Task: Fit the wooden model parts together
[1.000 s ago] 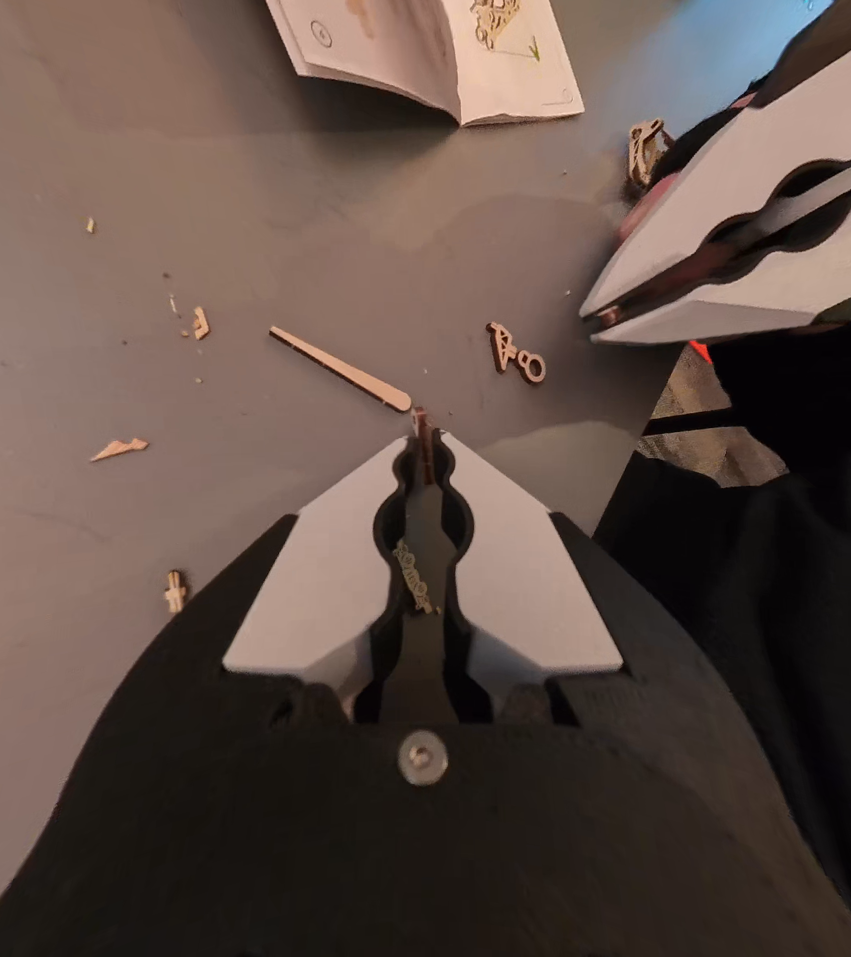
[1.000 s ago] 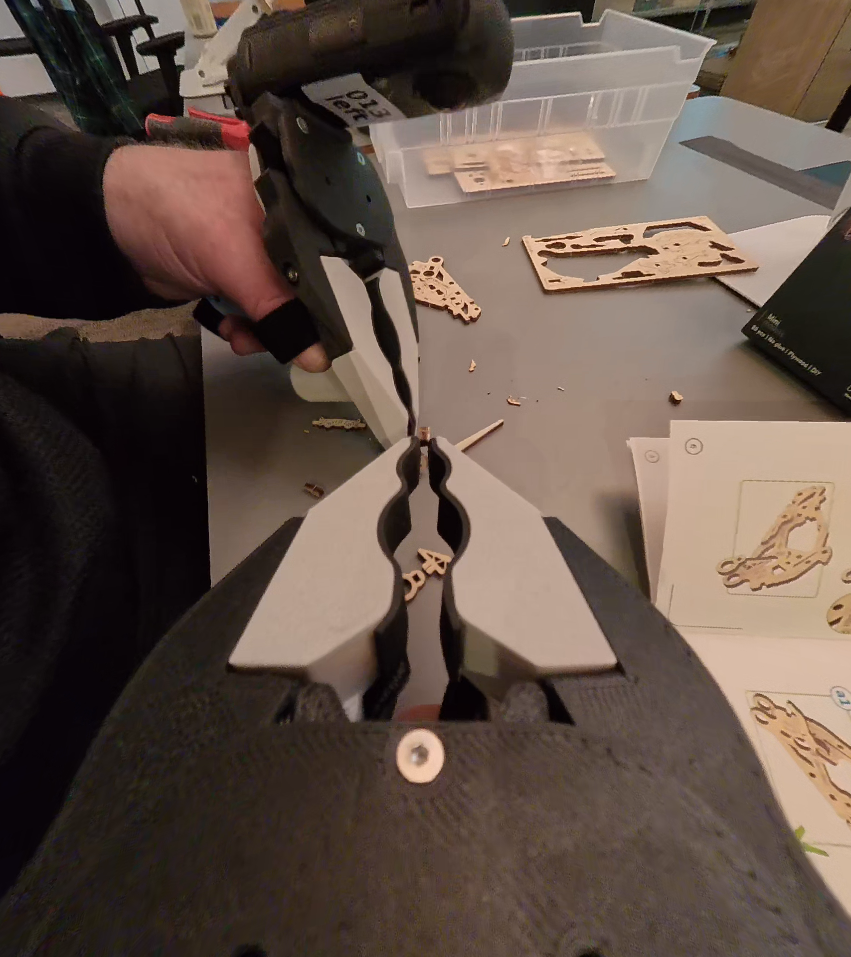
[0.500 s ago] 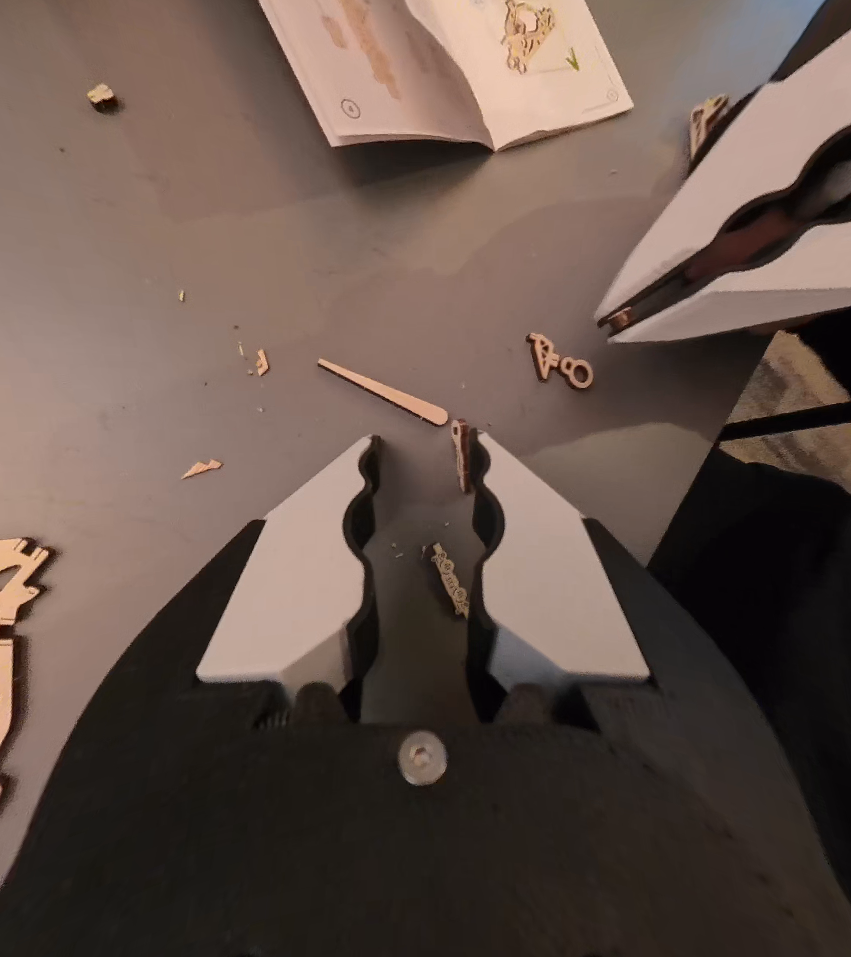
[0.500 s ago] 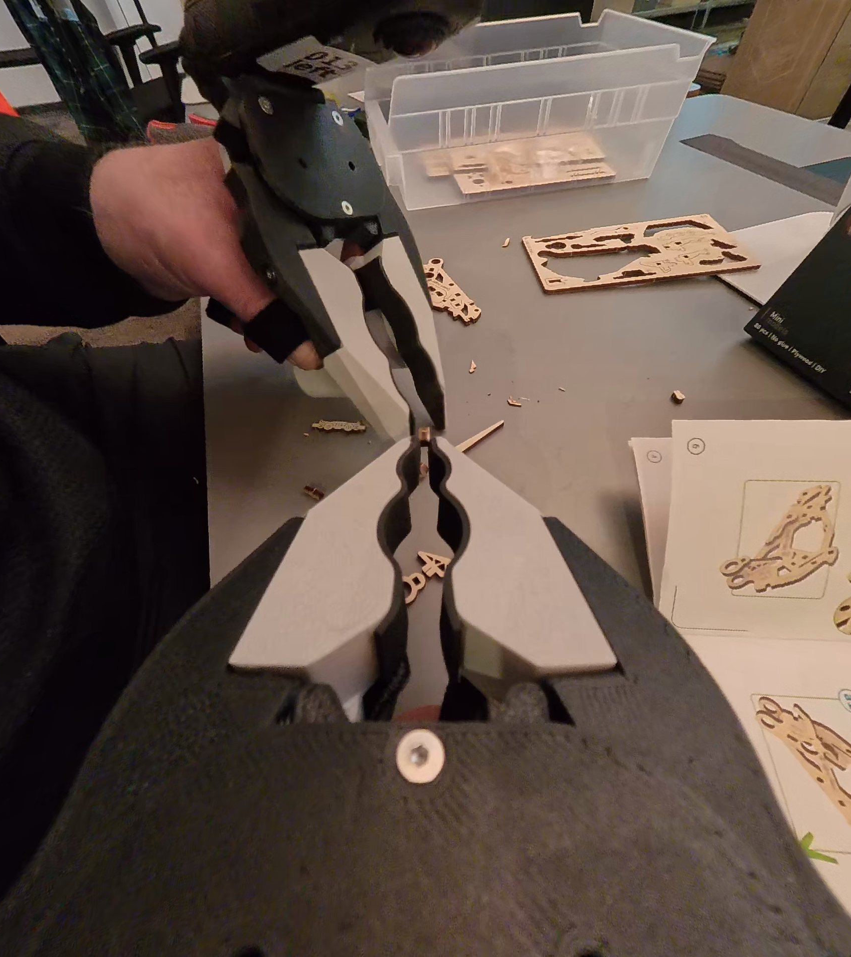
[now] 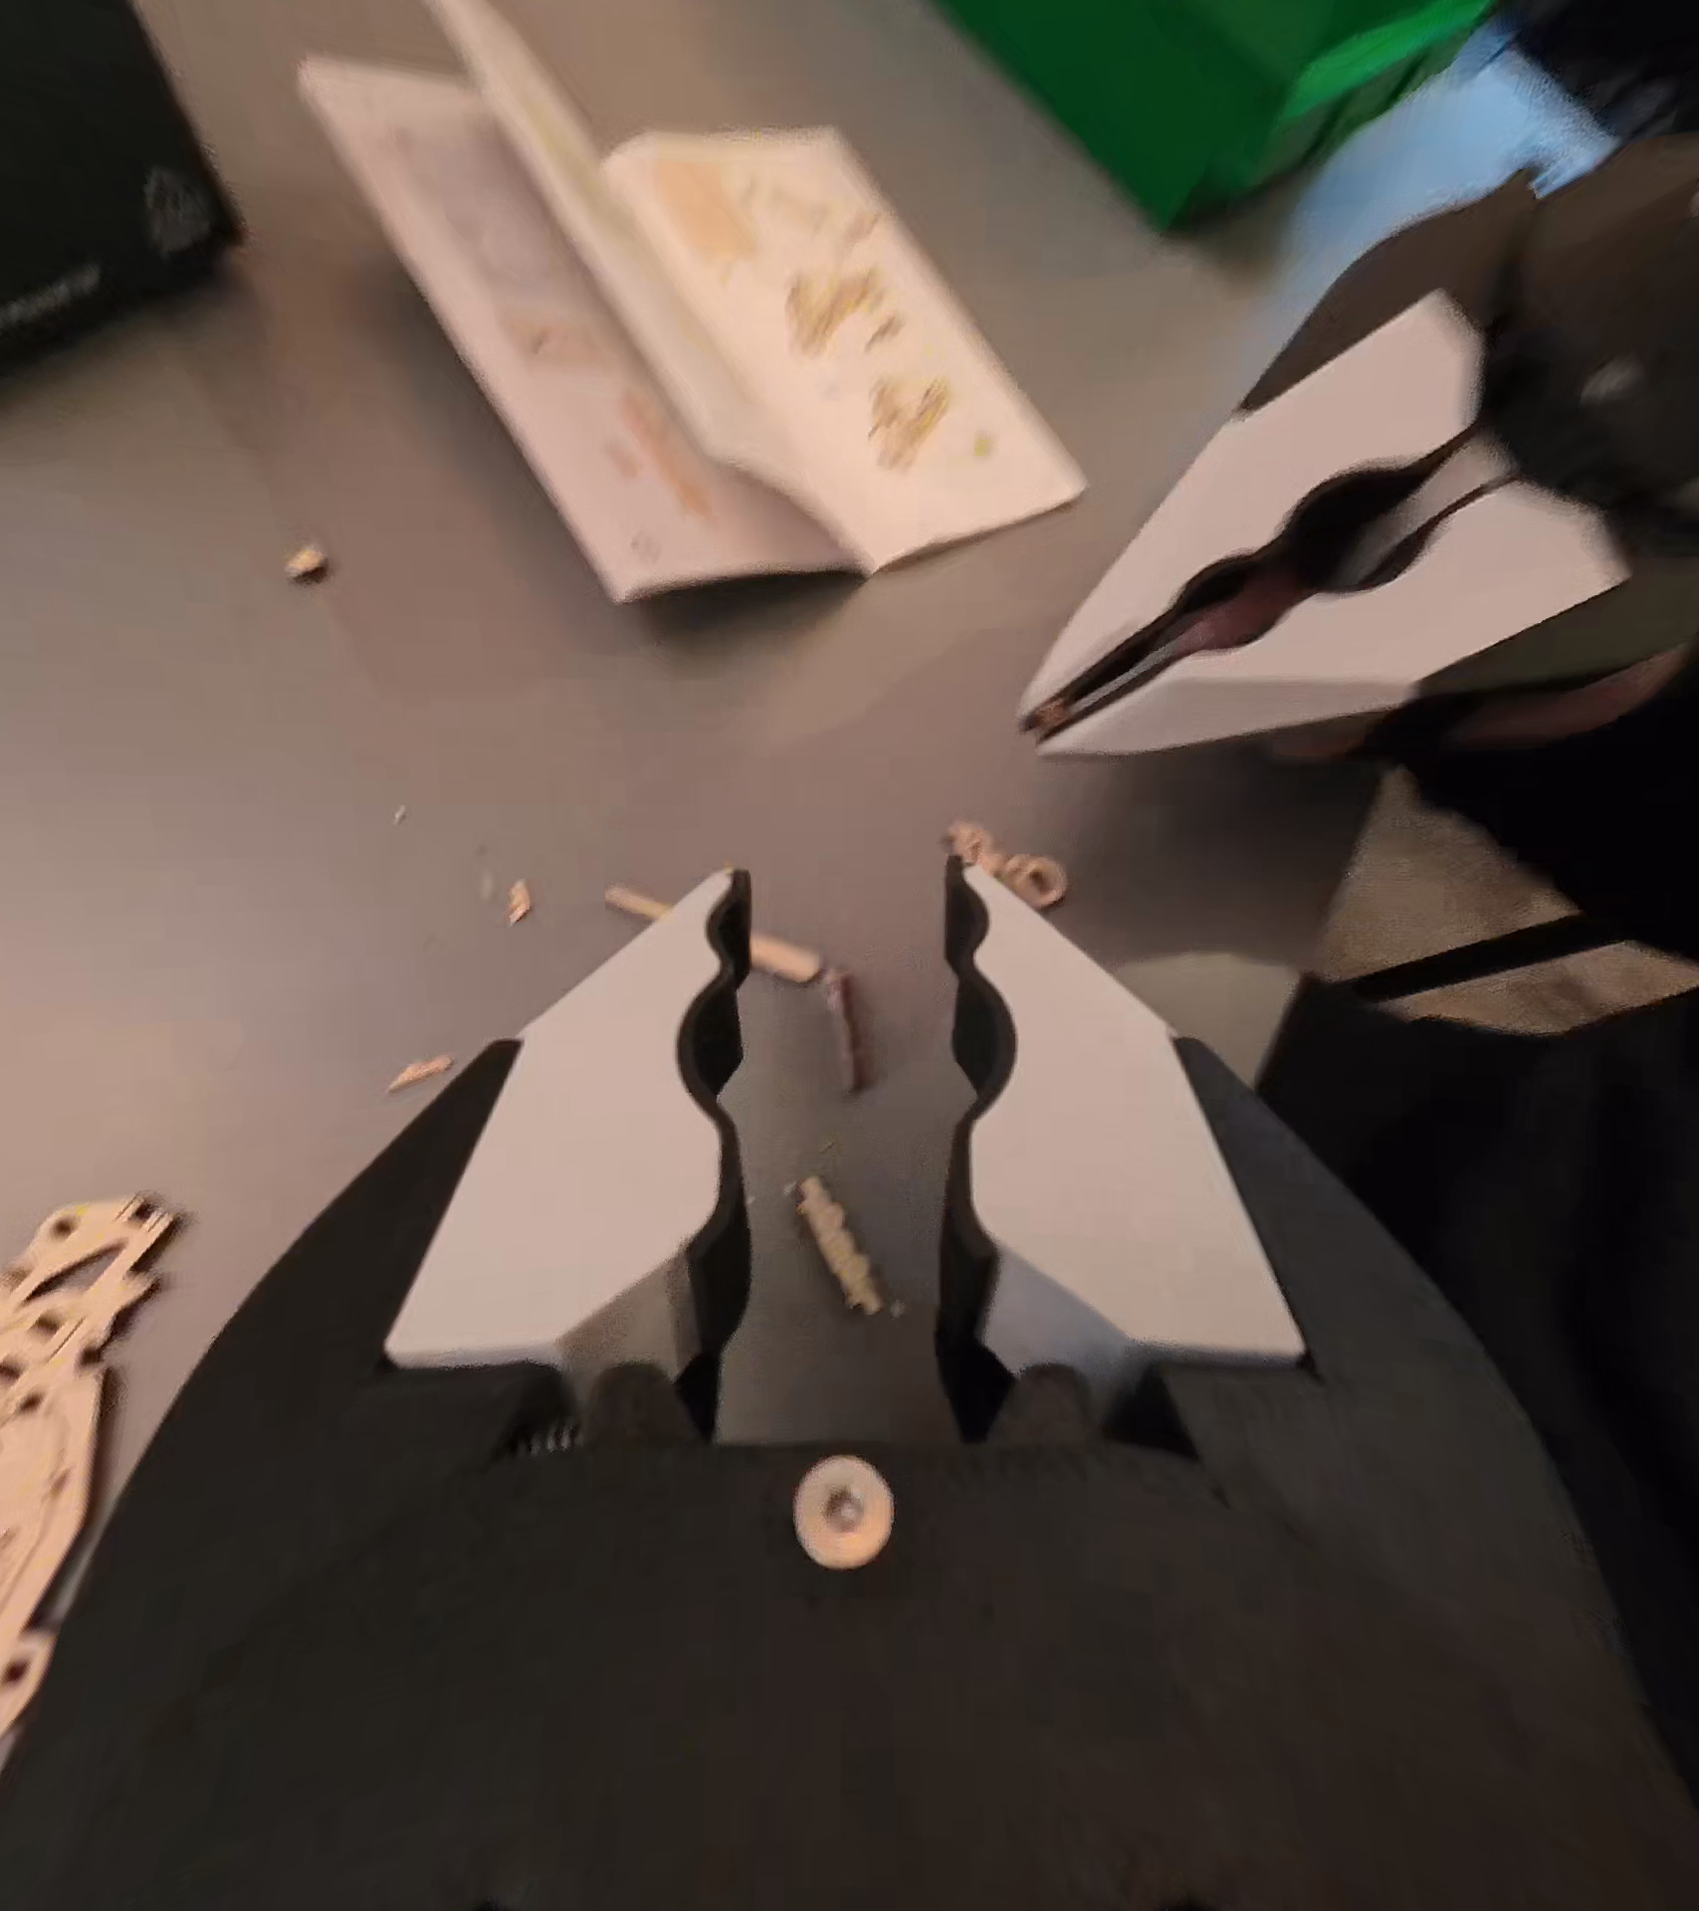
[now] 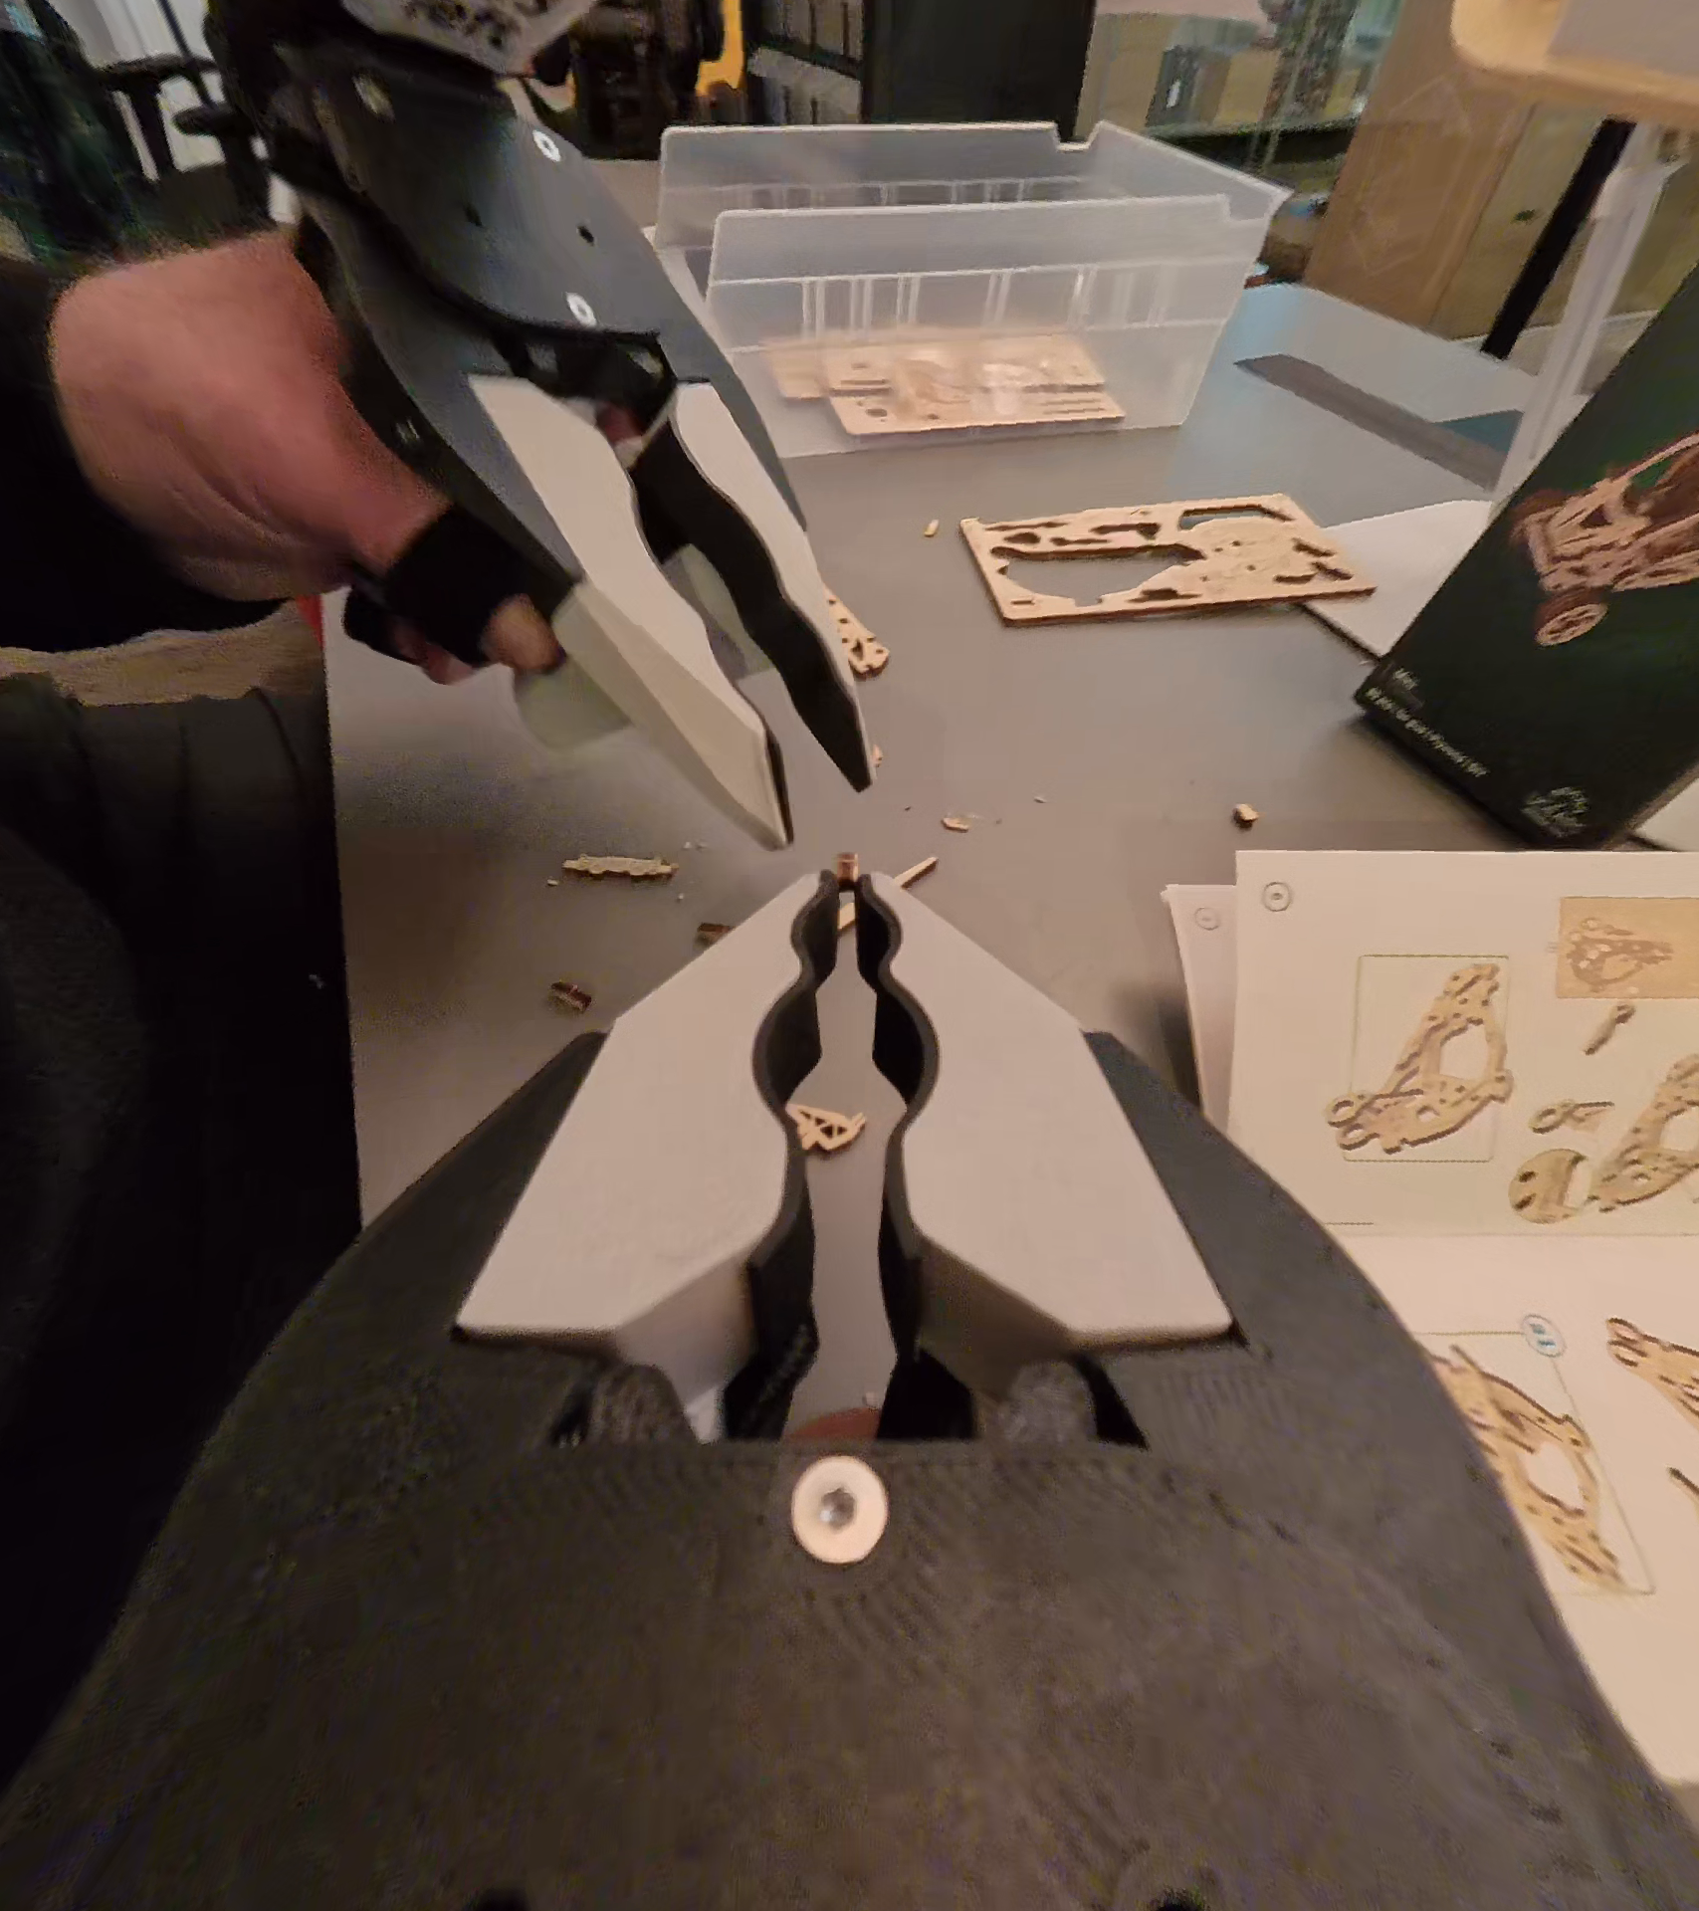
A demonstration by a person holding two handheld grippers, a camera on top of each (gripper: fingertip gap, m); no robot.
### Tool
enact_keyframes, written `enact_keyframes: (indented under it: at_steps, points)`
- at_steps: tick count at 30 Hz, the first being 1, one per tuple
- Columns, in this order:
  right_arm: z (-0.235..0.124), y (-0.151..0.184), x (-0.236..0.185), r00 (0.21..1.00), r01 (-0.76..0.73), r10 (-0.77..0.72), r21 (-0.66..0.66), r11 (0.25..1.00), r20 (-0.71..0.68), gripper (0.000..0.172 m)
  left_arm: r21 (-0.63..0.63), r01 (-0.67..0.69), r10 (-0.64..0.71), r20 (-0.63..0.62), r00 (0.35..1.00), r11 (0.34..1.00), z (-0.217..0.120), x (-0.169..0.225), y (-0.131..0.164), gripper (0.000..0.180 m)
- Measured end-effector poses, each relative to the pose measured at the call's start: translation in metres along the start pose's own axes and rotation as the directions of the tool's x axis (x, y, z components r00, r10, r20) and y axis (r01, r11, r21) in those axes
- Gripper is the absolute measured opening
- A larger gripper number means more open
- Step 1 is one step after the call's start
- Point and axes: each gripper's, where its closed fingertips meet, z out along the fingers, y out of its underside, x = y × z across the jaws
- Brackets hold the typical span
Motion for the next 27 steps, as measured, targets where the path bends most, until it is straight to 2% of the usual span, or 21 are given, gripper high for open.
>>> enact_keyframes:
  at_steps: [4, 7, 12, 21, 27]
  points:
    - [-0.003, -0.004, 0.006, 0.986, 0.127, -0.128, -0.018, 0.992, -0.104, 0.000, 0.090, 0.095, -0.080, -0.156, 0.985, 0.991, -0.005, 0.019, -0.026, 0.032]
    - [-0.003, -0.007, 0.006, 0.961, 0.225, -0.229, -0.042, 0.973, -0.155, 0.000, 0.110, 0.164, -0.131, -0.254, 0.958, 0.980, -0.004, 0.029, -0.035, 0.034]
    - [-0.006, -0.009, 0.008, 0.929, 0.305, -0.313, -0.070, 0.950, -0.198, 0.000, 0.132, 0.162, -0.121, -0.275, 0.954, 0.978, 0.000, 0.032, -0.038, 0.030]
    - [-0.006, -0.014, 0.004, 0.941, 0.294, -0.299, -0.054, 0.954, -0.158, 0.000, 0.134, 0.129, -0.089, -0.272, 0.958, 0.982, 0.000, 0.036, -0.038, 0.023]
    - [-0.005, -0.015, 0.001, 0.918, 0.350, -0.357, -0.070, 0.934, -0.173, 0.000, 0.149, 0.125, -0.071, -0.327, 0.942, 0.981, -0.003, 0.046, -0.040, 0.009]
